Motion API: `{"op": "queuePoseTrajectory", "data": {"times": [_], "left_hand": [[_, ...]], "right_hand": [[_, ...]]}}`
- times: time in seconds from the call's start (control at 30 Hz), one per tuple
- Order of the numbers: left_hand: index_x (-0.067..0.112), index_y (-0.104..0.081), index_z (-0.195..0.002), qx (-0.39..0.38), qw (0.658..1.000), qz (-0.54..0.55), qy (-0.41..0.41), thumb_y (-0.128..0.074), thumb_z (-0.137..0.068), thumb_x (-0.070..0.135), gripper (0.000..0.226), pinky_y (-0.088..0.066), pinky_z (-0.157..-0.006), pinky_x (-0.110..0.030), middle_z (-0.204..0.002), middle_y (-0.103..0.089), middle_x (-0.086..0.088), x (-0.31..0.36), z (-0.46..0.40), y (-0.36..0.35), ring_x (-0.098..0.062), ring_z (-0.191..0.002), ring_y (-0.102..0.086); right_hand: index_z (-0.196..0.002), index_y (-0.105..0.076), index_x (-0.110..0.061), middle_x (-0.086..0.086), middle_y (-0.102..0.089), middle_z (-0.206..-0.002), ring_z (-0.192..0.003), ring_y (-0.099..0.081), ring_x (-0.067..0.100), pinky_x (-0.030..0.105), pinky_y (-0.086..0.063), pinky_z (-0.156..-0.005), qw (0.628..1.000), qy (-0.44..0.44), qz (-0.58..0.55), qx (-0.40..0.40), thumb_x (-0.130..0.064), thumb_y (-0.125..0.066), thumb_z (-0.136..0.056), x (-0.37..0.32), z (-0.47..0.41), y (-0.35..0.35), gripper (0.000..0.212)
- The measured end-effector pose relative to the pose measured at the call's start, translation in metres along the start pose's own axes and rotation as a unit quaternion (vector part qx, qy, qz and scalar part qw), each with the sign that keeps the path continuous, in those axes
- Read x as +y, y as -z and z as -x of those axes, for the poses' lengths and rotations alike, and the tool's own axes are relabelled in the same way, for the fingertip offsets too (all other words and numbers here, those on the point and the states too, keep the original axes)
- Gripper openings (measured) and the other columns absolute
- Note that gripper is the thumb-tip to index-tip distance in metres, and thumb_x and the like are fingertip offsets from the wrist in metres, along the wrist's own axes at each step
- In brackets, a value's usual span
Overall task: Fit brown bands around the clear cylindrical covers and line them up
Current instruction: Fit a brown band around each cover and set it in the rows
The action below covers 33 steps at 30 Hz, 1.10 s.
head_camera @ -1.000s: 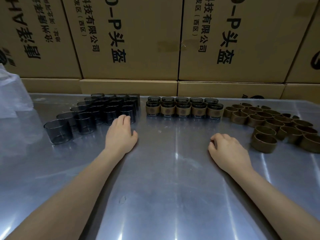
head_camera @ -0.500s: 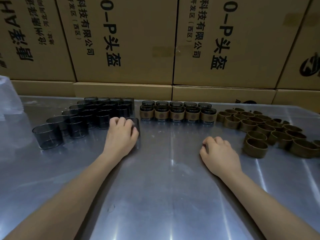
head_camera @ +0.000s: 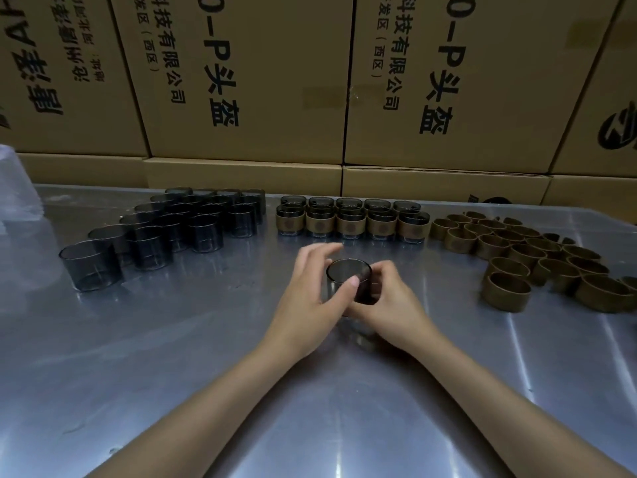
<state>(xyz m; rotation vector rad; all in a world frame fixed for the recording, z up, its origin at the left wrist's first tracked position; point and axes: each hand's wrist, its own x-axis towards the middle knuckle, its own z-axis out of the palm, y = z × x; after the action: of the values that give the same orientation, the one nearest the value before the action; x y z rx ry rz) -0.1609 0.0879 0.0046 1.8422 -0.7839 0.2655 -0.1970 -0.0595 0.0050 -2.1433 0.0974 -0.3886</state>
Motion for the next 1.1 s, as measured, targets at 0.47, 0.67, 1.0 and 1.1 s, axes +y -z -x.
{"op": "queuePoseTrajectory", "data": {"times": [0.47, 0.67, 1.0, 1.1], "left_hand": [[0.023, -0.050, -0.134, -0.055, 0.991, 0.109, 0.058, -0.079, -0.078, 0.025, 0.063, -0.037, -0.096, -0.008, -0.130, -0.060, 0.010, 0.002, -0.006, 0.003, 0.002, -0.122, -0.052], [0.015, -0.058, -0.112, -0.014, 0.980, 0.183, 0.077, -0.088, -0.058, 0.012, 0.062, -0.050, -0.086, -0.017, -0.110, -0.068, 0.000, 0.004, -0.007, 0.007, -0.003, -0.099, -0.065], [0.018, -0.054, -0.078, 0.093, 0.942, 0.262, 0.189, -0.082, -0.069, 0.036, 0.035, -0.052, -0.061, -0.026, -0.079, -0.061, -0.001, 0.010, -0.004, 0.003, -0.016, -0.077, -0.063], [0.023, -0.054, -0.064, 0.110, 0.924, 0.287, 0.227, -0.074, -0.081, 0.035, 0.028, -0.049, -0.068, -0.035, -0.076, -0.058, -0.004, 0.011, -0.006, 0.005, -0.020, -0.076, -0.059]], "right_hand": [[-0.106, -0.058, -0.035, -0.014, -0.066, -0.105, -0.094, -0.062, -0.004, 0.010, -0.047, -0.077, 0.984, 0.122, -0.128, 0.036, 0.001, -0.081, -0.067, -0.001, -0.001, 0.003, 0.058], [-0.108, -0.058, -0.032, -0.009, -0.065, -0.109, -0.092, -0.065, 0.006, 0.022, -0.054, -0.077, 0.983, 0.116, -0.142, 0.025, -0.002, -0.085, -0.065, -0.007, 0.003, -0.004, 0.059], [-0.112, -0.057, -0.025, -0.004, -0.058, -0.111, -0.102, -0.058, 0.005, 0.031, -0.052, -0.084, 0.988, 0.150, -0.048, -0.006, -0.024, -0.090, -0.061, -0.015, 0.012, -0.015, 0.061], [-0.112, -0.056, -0.028, -0.006, -0.059, -0.112, -0.103, -0.057, 0.005, 0.033, -0.051, -0.088, 0.989, 0.140, -0.047, -0.006, -0.027, -0.092, -0.059, -0.016, 0.012, -0.015, 0.064]]}}
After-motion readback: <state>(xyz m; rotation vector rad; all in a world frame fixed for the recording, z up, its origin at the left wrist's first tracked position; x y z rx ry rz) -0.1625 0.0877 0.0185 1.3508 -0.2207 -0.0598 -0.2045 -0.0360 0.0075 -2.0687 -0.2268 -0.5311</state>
